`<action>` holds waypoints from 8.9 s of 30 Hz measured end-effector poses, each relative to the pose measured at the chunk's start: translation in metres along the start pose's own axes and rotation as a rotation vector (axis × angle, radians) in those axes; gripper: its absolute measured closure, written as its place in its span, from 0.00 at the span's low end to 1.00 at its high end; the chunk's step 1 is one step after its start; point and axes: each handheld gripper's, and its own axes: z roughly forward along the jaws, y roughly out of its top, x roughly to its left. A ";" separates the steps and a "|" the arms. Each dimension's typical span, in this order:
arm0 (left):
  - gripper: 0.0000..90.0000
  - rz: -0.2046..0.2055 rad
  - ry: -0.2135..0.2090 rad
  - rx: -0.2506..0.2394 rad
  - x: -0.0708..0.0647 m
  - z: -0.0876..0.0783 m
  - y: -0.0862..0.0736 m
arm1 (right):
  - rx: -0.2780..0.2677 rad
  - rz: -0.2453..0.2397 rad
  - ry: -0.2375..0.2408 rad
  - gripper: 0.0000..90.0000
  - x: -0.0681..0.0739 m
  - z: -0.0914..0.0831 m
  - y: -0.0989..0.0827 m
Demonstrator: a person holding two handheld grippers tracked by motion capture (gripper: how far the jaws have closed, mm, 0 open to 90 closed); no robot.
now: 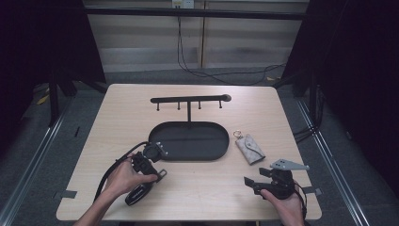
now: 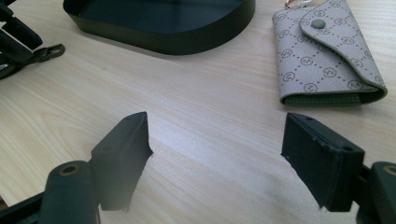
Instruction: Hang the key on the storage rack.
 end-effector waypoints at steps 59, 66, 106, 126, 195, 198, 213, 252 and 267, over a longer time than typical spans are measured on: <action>0.79 -0.007 0.041 0.106 -0.006 0.003 0.015 | 0.026 -0.002 0.000 0.26 0.001 0.003 0.000; 0.79 -0.018 0.045 0.085 -0.002 -0.010 0.012 | 0.025 0.000 -0.001 0.26 0.001 0.003 0.000; 0.79 -0.029 0.043 -0.031 0.012 -0.085 -0.003 | 0.026 0.009 -0.001 0.26 -0.001 0.003 0.000; 0.79 -0.025 0.051 -0.061 0.010 -0.121 -0.003 | 0.025 0.016 0.004 0.27 -0.001 0.003 0.000; 0.79 -0.163 0.063 -0.009 0.063 -0.151 0.090 | 0.023 0.013 0.012 0.20 -0.002 0.002 0.000; 0.79 -0.165 0.061 0.001 0.067 -0.147 0.096 | 0.024 0.012 0.013 0.20 -0.002 0.002 0.000; 0.79 -0.202 0.078 0.005 0.076 -0.144 0.116 | 0.023 0.012 0.018 0.20 -0.002 0.001 0.000; 0.38 -0.238 0.044 -0.167 0.077 -0.150 0.111 | 0.033 0.020 0.020 0.20 -0.003 0.003 0.001; 0.23 -0.210 0.009 -0.325 0.081 -0.142 0.063 | 0.029 0.012 0.016 0.20 -0.003 0.002 0.000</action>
